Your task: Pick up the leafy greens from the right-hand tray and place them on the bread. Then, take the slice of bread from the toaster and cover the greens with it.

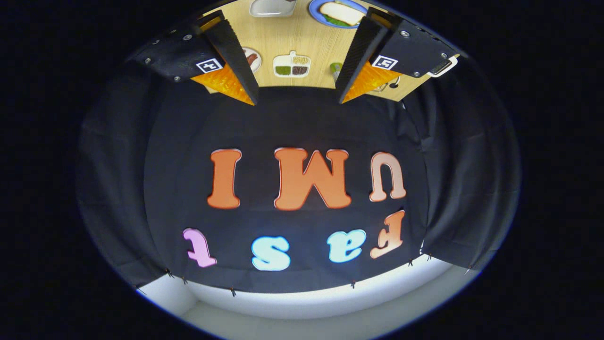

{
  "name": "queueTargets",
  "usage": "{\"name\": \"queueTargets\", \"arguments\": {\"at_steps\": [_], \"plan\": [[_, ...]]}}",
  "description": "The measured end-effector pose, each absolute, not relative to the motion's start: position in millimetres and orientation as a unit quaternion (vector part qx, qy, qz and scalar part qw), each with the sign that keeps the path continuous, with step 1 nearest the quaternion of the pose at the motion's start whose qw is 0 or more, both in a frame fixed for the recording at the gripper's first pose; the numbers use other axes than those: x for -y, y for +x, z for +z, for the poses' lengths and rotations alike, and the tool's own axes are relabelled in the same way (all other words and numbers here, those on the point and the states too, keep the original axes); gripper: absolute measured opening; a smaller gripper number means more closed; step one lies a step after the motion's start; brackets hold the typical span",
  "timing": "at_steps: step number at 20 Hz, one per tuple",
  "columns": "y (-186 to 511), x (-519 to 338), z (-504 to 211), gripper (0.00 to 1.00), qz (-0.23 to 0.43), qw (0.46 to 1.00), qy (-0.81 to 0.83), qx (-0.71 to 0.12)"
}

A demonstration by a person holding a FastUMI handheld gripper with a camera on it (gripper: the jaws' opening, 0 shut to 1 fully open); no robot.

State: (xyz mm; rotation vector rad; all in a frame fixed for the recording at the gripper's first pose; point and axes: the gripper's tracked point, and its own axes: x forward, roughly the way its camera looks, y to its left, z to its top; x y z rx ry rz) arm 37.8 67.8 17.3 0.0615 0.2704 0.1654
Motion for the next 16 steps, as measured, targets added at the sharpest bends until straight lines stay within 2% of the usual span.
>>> {"name": "queueTargets", "arguments": {"at_steps": [2,7,16], "plan": [[40.1,-64.3,54.8,0.98,0.074,0.994,0.011,-0.078],[36.6,-63.1,112.7,0.98,0.059,0.998,0.006,0.001],[34.7,-59.6,144.4,1.00,0.050,0.998,-0.006,0.047]]}}
